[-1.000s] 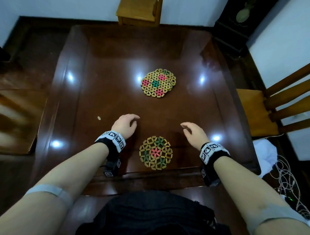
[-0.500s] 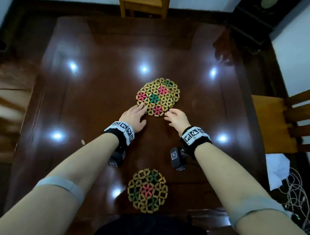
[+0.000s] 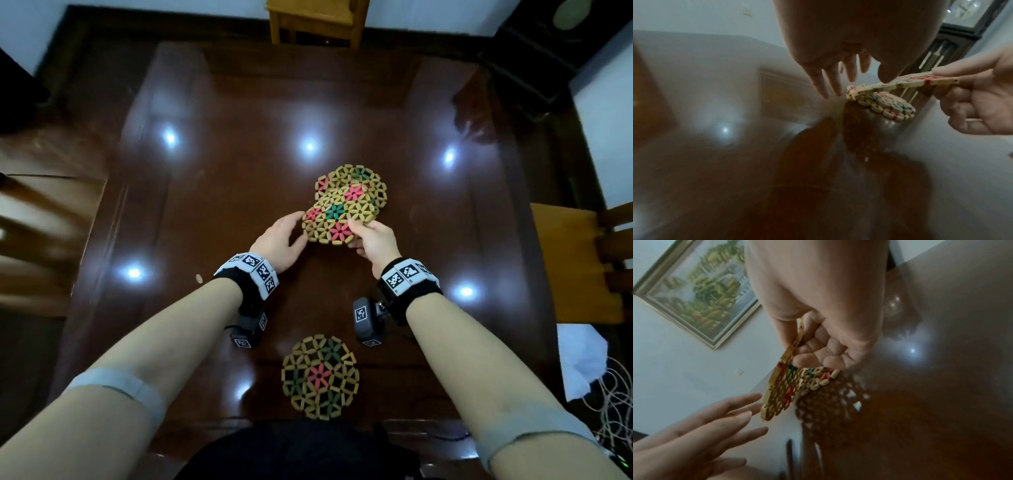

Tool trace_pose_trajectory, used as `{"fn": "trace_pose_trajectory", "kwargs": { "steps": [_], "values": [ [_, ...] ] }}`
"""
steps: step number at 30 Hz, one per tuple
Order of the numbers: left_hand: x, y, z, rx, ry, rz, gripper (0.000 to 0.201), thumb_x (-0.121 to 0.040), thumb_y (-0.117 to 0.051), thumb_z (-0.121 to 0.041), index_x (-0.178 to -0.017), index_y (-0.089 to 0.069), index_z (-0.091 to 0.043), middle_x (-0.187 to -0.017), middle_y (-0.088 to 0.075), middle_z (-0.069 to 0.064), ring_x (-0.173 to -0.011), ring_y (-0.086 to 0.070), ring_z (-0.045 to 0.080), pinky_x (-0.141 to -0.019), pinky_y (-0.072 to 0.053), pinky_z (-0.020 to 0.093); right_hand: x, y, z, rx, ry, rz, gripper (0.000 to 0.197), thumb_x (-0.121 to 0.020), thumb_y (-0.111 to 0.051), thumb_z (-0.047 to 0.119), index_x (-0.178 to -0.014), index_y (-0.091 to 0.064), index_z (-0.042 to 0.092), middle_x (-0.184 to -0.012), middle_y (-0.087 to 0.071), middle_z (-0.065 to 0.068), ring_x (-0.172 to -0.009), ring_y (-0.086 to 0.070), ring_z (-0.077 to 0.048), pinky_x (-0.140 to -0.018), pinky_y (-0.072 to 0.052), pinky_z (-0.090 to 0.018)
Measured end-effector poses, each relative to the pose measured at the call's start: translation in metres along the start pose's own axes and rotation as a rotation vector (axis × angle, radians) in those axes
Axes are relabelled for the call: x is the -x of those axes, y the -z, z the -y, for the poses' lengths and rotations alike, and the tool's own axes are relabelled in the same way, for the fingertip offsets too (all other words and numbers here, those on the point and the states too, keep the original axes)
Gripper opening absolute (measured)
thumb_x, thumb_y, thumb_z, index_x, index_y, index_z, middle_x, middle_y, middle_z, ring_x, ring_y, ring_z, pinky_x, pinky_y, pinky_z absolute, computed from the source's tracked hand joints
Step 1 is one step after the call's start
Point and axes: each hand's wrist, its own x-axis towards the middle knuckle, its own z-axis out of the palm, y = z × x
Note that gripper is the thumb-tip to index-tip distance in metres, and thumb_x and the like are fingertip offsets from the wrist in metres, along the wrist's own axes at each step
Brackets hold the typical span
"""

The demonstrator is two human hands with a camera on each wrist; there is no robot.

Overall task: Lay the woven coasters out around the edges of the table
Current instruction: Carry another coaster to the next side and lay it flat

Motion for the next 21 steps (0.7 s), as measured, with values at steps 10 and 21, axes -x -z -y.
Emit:
{"fn": "trace_pose_trajectory", "kwargs": {
  "steps": [10,21],
  "values": [
    [0.066,0.068,0.038,0.558,0.374,0.109,0.05,-0.096,-0.037,-0.049,-0.127,-0.05,-0.012,-0.122,-0.063,0.002,-0.095,-0.067,0.023,-0.066,-0.049,0.031,0.092,-0.059,-0.008,-0.073,0.05,0.036,0.008,-0.088,-0.064,0.026,-0.084,-0.063,0.02,-0.079,-0.066,0.0,-0.063,-0.058,-0.011,-0.063,-0.04,-0.026],
    [0.171,0.142,0.148,0.499,0.136,0.184,0.018,-0.094,-0.054,-0.029,-0.092,-0.052,-0.012,-0.083,-0.066,0.003,-0.054,-0.066,0.004,-0.049,-0.052,0.022,0.216,-0.202,-0.063,0.111,0.128,-0.016,0.021,-0.088,-0.064,0.032,-0.091,-0.065,0.011,-0.084,-0.069,0.0,-0.068,-0.063,-0.01,-0.065,-0.043,-0.025]
  ]
}}
